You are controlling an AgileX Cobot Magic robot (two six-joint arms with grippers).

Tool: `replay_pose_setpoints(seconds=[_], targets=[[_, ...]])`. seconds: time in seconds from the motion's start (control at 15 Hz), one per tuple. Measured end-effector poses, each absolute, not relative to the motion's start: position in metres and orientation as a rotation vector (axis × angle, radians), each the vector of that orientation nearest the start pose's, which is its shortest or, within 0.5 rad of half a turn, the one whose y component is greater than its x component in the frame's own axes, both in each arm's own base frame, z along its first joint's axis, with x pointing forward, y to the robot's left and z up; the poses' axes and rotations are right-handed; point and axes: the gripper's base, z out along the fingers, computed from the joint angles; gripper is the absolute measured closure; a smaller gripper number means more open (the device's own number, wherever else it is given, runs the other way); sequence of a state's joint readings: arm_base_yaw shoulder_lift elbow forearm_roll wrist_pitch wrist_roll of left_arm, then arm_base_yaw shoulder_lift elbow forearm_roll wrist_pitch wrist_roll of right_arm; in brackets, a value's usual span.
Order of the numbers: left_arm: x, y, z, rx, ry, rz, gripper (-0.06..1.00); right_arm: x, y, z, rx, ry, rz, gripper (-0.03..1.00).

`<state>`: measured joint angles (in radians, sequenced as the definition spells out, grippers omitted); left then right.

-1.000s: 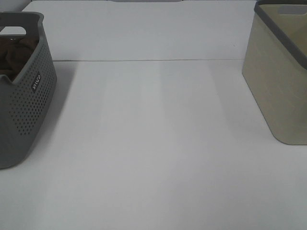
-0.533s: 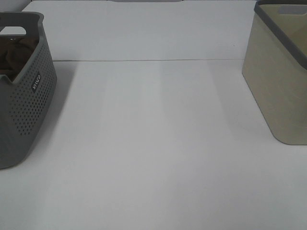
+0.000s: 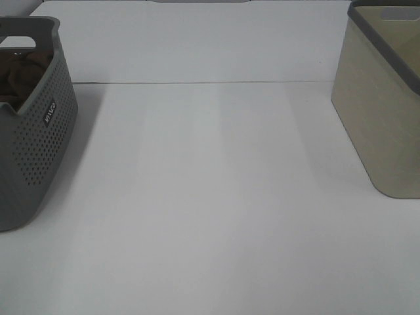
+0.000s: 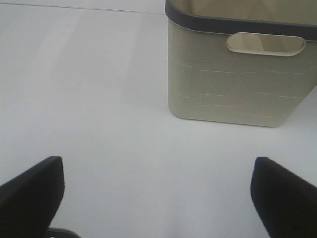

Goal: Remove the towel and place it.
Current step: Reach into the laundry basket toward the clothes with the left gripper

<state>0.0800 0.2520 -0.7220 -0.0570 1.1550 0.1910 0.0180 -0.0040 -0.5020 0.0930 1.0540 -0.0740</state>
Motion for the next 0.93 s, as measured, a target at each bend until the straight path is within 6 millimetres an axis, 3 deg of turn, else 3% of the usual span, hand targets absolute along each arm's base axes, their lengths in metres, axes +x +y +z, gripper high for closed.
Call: replay_pose_setpoints(seconds=[0.2,0.47,0.6,0.67,0.73,0.87,0.93], targets=[[0.046,-0.001,0.377,0.248,2.217,0.142,-0.04,-0.006,0.007,0.279,-0.098,2.027,0.076,-0.01],[0.113,0.005,0.419,0.568,2.279,0.257,-0.03,-0.006,0.007,0.279,-0.098,2.027,0.076,-0.01],[0.161,0.009,0.435,0.727,2.285,0.312,-0.03,-0.006,0.007,0.279,-0.098,2.027,0.076,-0.01],[0.190,0.013,0.439,0.796,2.295,0.343,-0.03,-0.006,0.007,0.279,-0.098,2.027,0.076,-0.01],[0.242,0.022,0.433,0.898,2.346,0.412,-0.02,-0.006,0.007,0.279,-0.098,2.027,0.076,-0.01],[0.292,0.031,0.406,1.046,2.425,0.469,-0.02,-0.006,0.007,0.279,-0.098,2.027,0.076,-0.01],[0.304,0.033,0.397,1.093,2.443,0.478,-0.02,-0.006,0.007,0.279,-0.098,2.027,0.076,-0.01]])
